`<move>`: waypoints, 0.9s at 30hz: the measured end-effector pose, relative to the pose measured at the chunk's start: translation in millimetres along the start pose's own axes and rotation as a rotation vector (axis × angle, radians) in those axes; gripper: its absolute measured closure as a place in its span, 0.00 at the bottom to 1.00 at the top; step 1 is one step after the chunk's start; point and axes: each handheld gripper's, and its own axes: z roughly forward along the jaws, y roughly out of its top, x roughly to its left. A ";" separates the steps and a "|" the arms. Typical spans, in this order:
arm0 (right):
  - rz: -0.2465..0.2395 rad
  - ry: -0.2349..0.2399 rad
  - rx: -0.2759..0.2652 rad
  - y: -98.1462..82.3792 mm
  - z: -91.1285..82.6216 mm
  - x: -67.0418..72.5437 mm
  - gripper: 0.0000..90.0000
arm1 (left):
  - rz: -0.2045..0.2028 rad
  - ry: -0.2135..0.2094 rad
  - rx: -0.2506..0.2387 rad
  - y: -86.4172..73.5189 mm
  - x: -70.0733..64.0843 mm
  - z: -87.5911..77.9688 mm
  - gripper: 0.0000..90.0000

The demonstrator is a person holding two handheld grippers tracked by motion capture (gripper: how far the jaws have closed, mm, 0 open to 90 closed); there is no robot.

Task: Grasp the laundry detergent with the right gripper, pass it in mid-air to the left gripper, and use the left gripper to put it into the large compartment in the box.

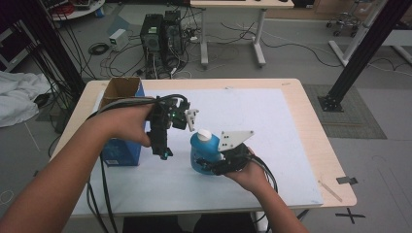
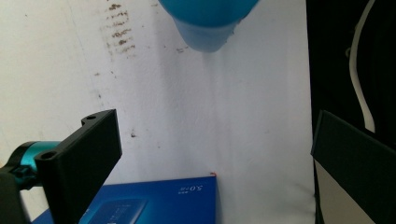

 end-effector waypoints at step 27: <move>-0.039 0.120 0.028 10.6 29.7 5.3 0.52 | 0.068 -0.016 0.008 26.1 -9.9 17.0 0.02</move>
